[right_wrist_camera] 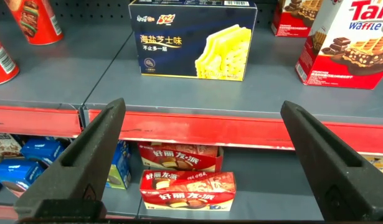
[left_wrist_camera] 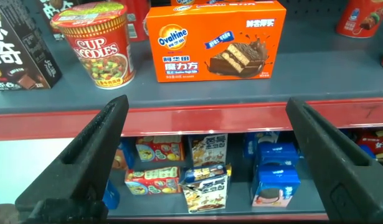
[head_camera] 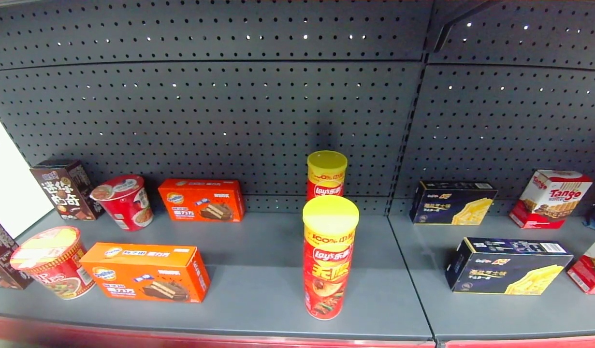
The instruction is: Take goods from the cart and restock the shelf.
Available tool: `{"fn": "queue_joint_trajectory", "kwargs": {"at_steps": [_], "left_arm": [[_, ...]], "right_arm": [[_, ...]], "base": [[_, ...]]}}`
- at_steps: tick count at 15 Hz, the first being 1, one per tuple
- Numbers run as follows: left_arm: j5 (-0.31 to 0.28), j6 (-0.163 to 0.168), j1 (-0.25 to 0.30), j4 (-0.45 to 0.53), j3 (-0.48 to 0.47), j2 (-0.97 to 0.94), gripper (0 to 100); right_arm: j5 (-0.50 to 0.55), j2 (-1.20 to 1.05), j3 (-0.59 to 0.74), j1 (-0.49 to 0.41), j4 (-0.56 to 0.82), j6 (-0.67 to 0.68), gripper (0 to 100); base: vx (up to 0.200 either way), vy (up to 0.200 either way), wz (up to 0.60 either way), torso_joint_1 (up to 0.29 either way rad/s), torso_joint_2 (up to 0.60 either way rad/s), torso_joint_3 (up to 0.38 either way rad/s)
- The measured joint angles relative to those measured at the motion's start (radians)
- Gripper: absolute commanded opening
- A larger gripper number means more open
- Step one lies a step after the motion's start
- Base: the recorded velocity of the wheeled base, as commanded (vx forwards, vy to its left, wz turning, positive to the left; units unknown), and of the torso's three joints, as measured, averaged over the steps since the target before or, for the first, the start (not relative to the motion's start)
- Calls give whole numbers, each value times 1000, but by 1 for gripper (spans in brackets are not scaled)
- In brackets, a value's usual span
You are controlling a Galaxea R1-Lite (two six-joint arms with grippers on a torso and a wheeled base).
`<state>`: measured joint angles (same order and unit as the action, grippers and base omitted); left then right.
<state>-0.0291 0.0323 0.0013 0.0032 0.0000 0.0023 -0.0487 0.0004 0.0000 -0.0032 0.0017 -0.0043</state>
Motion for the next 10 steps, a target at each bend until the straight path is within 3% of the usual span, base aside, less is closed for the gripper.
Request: {"fn": "queue_joint_trajectory", "kwargs": {"at_steps": [10], "left_arm": [[1, -6, -1, 3, -2, 0, 100]], "right_arm": [[0, 0, 0, 0, 0, 0, 100]], "base": [[0, 0, 0, 0, 0, 0]]}}
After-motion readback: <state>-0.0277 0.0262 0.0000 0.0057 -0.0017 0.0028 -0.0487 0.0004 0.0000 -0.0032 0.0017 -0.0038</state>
